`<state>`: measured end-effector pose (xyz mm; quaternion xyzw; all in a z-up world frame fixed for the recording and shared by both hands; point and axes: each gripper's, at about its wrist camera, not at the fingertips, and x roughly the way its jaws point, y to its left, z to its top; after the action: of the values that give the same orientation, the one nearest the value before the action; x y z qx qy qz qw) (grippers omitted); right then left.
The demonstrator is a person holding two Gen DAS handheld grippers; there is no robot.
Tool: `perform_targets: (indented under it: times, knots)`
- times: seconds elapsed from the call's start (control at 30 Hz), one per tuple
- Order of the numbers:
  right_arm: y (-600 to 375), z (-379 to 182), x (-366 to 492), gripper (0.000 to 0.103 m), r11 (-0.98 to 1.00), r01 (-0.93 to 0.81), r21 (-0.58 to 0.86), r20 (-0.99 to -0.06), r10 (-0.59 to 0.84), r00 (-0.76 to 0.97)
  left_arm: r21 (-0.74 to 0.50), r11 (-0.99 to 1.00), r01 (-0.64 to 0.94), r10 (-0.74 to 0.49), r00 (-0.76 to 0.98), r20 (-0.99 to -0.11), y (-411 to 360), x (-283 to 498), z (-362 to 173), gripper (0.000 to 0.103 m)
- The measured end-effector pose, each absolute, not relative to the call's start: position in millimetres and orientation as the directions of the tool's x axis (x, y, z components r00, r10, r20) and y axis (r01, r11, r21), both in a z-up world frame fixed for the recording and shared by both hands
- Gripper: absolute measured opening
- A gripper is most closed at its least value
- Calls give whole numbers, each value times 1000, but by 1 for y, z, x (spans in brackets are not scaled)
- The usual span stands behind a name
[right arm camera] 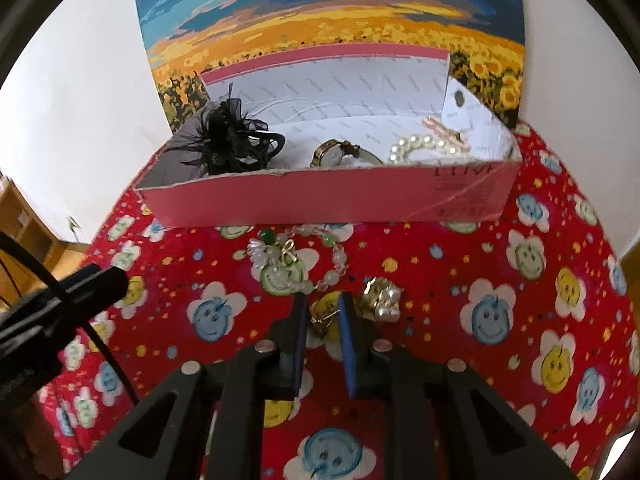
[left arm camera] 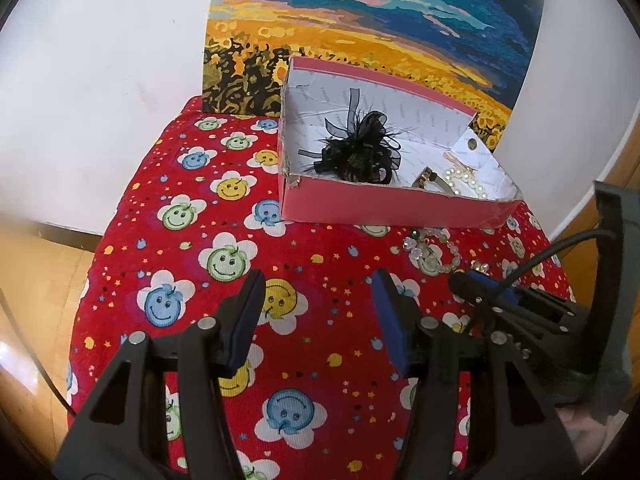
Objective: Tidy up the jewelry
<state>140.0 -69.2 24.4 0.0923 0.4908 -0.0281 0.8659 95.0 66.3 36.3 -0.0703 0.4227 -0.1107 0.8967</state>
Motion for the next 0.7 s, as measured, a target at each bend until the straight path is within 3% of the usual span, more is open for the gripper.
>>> perform_targets:
  times: [0.33,0.7]
  knots:
    - [-95,72,104,17,954,152,259,-824,136,549,-229,958,172,-286,604,-744,47,92,41,48]
    - [-144,94,89,17,959,175,225,-834,96,544,-247,930,272,-361,543,-758,-3,88,42,48]
